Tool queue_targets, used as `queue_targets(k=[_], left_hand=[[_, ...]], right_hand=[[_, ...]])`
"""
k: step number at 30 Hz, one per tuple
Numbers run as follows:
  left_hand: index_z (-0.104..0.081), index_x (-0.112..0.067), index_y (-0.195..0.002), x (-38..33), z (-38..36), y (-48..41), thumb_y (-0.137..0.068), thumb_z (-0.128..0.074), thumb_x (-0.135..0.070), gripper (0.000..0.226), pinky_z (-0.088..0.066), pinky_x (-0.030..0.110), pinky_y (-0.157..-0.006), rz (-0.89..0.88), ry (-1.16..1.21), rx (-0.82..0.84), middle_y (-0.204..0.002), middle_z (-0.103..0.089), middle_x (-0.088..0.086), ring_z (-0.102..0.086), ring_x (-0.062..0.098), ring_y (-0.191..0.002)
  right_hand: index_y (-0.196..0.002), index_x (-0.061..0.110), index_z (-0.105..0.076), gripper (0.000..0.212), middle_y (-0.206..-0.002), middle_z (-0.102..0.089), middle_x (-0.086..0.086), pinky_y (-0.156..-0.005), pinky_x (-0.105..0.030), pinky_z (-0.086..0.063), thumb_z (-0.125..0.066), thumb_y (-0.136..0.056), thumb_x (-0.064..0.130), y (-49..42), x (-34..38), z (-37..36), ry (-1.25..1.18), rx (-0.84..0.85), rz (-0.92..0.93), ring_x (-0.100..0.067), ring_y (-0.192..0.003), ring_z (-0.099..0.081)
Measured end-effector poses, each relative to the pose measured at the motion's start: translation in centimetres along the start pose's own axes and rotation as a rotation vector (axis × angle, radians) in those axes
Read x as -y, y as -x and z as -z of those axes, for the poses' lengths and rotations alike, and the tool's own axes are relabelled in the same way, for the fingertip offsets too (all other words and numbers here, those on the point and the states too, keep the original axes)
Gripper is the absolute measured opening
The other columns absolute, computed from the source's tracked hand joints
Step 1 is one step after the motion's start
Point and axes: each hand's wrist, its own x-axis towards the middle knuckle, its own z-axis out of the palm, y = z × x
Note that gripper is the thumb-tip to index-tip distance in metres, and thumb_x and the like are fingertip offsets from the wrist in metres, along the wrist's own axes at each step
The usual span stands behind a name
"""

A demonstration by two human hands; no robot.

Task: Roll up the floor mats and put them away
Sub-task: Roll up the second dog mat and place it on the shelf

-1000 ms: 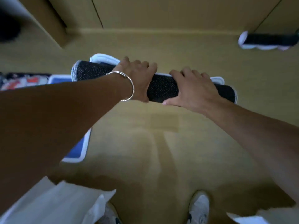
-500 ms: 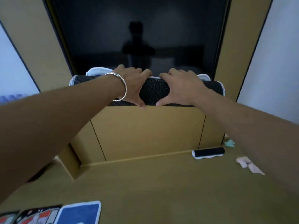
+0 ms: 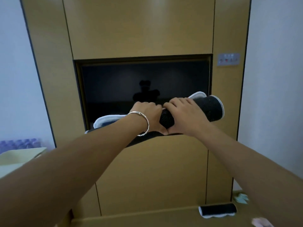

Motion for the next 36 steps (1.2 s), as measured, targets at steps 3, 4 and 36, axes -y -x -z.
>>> queue_targets(k=[3, 4, 36], left_hand=[[-0.049, -0.02, -0.097, -0.6, 0.0, -0.8, -0.069, -0.058, -0.075, 0.063, -0.039, 0.03, -0.065, 0.174, 0.141, -0.057, -0.096, -0.059, -0.003, -0.051, 0.017, -0.076], [-0.049, -0.018, -0.1, -0.8, -0.4, -1.1, -0.07, -0.058, -0.074, 0.064, -0.04, 0.031, -0.065, 0.273, 0.241, -0.071, -0.099, -0.06, -0.002, -0.053, 0.018, -0.077], [0.01, -0.023, -0.15, -0.2, -15.7, -23.5, -0.071, -0.065, -0.061, 0.116, -0.012, 0.055, -0.113, -0.057, -0.107, -0.236, -0.155, -0.013, 0.01, -0.012, 0.029, -0.143]], right_hand=[[-0.146, 0.013, -0.026, 0.092, -0.15, -0.024, -0.014, -0.117, -0.046, -0.012, -0.071, -0.075, 0.049, 0.3, -1.6, 0.4, -0.019, -0.065, -0.123, -0.032, -0.142, -0.016], [-0.149, 0.012, -0.017, 0.093, -0.154, -0.015, -0.016, -0.117, -0.046, -0.008, -0.07, -0.079, 0.044, 0.5, -1.9, 0.5, -0.042, -0.068, -0.167, -0.033, -0.144, -0.008], [-0.146, 0.019, -0.02, 0.095, -0.124, -0.046, -0.008, -0.091, -0.045, -0.046, -0.071, -0.069, 0.041, -7.9, -19.9, -16.0, 0.037, 0.327, -0.173, -0.028, -0.11, -0.046]])
